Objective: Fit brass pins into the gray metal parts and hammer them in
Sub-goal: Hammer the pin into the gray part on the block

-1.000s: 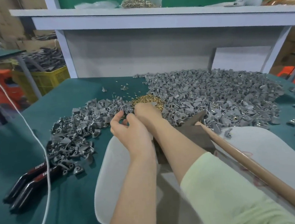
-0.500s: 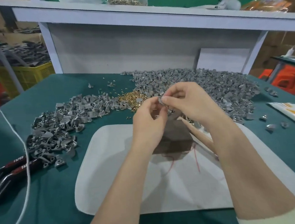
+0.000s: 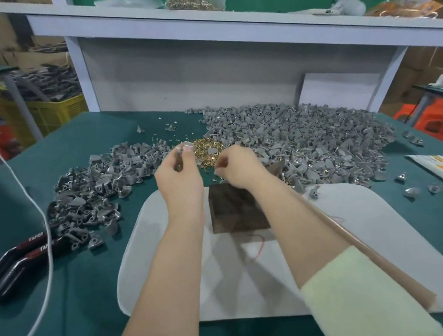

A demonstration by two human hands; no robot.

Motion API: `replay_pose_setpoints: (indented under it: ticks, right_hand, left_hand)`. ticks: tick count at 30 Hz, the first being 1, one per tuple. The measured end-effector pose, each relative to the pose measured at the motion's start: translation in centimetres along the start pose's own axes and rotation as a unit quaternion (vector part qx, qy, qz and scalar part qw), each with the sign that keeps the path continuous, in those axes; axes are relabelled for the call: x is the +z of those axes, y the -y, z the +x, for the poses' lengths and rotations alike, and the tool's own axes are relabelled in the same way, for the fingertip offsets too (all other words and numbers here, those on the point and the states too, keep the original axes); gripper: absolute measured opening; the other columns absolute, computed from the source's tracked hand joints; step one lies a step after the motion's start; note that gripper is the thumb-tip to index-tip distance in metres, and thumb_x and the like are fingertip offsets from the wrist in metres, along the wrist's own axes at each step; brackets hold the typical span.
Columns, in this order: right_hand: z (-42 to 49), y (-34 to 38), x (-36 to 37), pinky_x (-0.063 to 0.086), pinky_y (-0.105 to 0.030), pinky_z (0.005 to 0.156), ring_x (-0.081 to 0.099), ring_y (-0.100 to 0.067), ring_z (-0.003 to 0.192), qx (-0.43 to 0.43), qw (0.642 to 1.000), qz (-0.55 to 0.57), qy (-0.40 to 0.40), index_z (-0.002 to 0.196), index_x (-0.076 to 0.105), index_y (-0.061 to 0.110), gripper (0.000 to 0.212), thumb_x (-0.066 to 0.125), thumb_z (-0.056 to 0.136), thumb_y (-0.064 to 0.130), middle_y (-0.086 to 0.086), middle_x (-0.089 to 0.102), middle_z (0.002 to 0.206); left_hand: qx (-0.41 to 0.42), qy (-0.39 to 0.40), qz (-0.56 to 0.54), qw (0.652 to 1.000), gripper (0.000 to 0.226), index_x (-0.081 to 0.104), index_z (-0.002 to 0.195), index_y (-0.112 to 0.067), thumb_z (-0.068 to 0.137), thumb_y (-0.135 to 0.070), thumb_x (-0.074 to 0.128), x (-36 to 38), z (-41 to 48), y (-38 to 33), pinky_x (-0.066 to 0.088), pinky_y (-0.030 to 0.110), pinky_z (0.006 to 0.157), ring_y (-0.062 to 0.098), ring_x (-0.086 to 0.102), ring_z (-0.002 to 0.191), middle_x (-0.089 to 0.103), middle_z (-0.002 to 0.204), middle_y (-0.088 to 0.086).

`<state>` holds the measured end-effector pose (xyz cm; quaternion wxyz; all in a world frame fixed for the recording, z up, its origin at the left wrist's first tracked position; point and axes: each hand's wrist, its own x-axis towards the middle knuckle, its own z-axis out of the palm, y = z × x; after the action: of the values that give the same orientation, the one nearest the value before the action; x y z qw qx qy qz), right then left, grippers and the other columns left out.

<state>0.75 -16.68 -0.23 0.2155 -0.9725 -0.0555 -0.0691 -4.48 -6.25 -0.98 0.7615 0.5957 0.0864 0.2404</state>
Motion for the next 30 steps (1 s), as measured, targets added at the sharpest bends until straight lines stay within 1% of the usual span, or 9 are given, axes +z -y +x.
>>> replay_pose_setpoints:
  ticks: [2, 5, 10, 15, 17, 20, 24, 27, 30]
  right_hand:
    - [1.7, 0.6, 1.7, 0.052, -0.036, 0.087, 0.062, -0.028, 0.098, 0.019, 0.998, -0.053, 0.031, 0.106, 0.066, 0.01, 0.02, 0.059, 0.087, 0.015, -0.011, 0.067, 0.109]
    - [3.8, 1.2, 2.8, 0.049, -0.035, 0.082, 0.061, -0.032, 0.103, 0.058, 0.984, -0.134, 0.103, 0.119, 0.057, -0.001, 0.038, 0.06, 0.084, 0.013, -0.017, 0.062, 0.117]
    - [4.9, 1.3, 3.1, 0.044, -0.033, 0.072, 0.06, -0.032, 0.099, 0.079, 0.981, -0.129, 0.123, 0.12, 0.052, -0.003, 0.04, 0.058, 0.083, 0.013, -0.018, 0.061, 0.114]
    - [5.1, 1.3, 2.8, 0.048, -0.034, 0.083, 0.058, -0.032, 0.098, 0.064, 0.982, -0.111, 0.142, 0.121, 0.053, -0.002, 0.035, 0.051, 0.089, 0.014, -0.018, 0.06, 0.117]
    - [4.4, 1.2, 1.3, 0.049, -0.033, 0.081, 0.058, -0.028, 0.093, 0.068, 0.99, -0.066, 0.102, 0.111, 0.058, -0.001, 0.025, 0.049, 0.093, 0.014, -0.015, 0.061, 0.11]
    - [1.9, -0.2, -1.7, 0.051, -0.029, 0.068, 0.059, -0.018, 0.075, 0.067, 0.989, 0.131, -0.016, 0.084, 0.061, 0.012, 0.008, 0.056, 0.091, 0.011, -0.004, 0.063, 0.09]
    - [-3.2, -2.7, -4.9, 0.046, -0.013, 0.048, 0.054, -0.002, 0.05, 0.073, 0.949, 0.294, -0.088, 0.08, 0.066, 0.014, 0.01, 0.064, 0.085, 0.006, 0.005, 0.062, 0.068]
    - [-6.0, -4.1, -5.0, 0.051, -0.019, 0.065, 0.06, -0.006, 0.064, 0.075, 0.942, 0.314, -0.094, 0.073, 0.066, 0.018, 0.021, 0.062, 0.085, 0.001, 0.002, 0.063, 0.07]
    - [-7.5, -4.8, -4.1, 0.046, -0.02, 0.073, 0.057, -0.012, 0.076, 0.068, 0.946, 0.298, -0.105, 0.076, 0.066, 0.018, 0.019, 0.062, 0.086, 0.001, -0.002, 0.065, 0.079]
  left_hand:
    - [-0.009, -0.012, -0.023, 1.0, 0.016, 0.061, 0.084, -0.024, 0.094, -0.013, 0.055, 0.0, 0.1, -0.1, 0.048, 0.033, 0.086, 0.009, 0.053, 0.077, 0.06, 0.079, -0.009]
    - [-0.007, -0.008, -0.014, 1.0, 0.011, 0.061, 0.102, -0.018, 0.093, -0.014, 0.058, 0.1, -0.1, 0.0, 0.05, 0.033, 0.094, 0.015, 0.061, 0.091, 0.065, 0.098, -0.001]
    - [-0.009, -0.006, -0.001, 1.0, 0.014, 0.055, 0.09, -0.028, 0.09, -0.016, 0.062, 0.2, -0.5, 0.0, 0.052, 0.033, 0.088, 0.023, 0.064, 0.097, 0.066, 0.103, 0.007]
    - [-0.015, 0.012, -0.005, 1.0, 0.008, 0.059, 0.088, -0.021, 0.09, -0.015, 0.063, 0.4, -0.5, -0.2, 0.053, 0.03, 0.087, 0.014, 0.063, 0.087, 0.067, 0.095, 0.004]
    - [0.0, 0.042, 0.007, 0.999, 0.013, 0.061, 0.082, -0.025, 0.091, -0.016, 0.062, 0.4, -0.7, -0.2, 0.052, 0.021, 0.079, 0.004, 0.061, 0.078, 0.067, 0.087, -0.003]
    - [0.037, 0.123, 0.068, 0.989, 0.019, 0.063, 0.075, -0.03, 0.09, -0.019, 0.062, 0.7, -1.3, -0.3, 0.047, 0.013, 0.071, -0.002, 0.058, 0.072, 0.066, 0.078, -0.012]
    - [0.064, 0.231, 0.244, 0.94, 0.013, 0.062, 0.075, -0.028, 0.088, -0.027, 0.064, 1.5, -2.6, 0.0, 0.046, 0.036, 0.091, 0.015, 0.061, 0.091, 0.068, 0.087, -0.007]
    - [0.066, 0.245, 0.436, 0.863, 0.013, 0.059, 0.075, -0.033, 0.088, -0.037, 0.062, 2.1, -3.6, 0.2, 0.034, 0.036, 0.097, 0.019, 0.054, 0.11, 0.066, 0.1, -0.011]
    - [0.078, 0.238, 0.509, 0.823, 0.002, 0.06, 0.084, -0.037, 0.086, -0.037, 0.061, 2.2, -4.0, -0.1, 0.026, 0.038, 0.095, 0.024, 0.044, 0.119, 0.06, 0.114, -0.007]
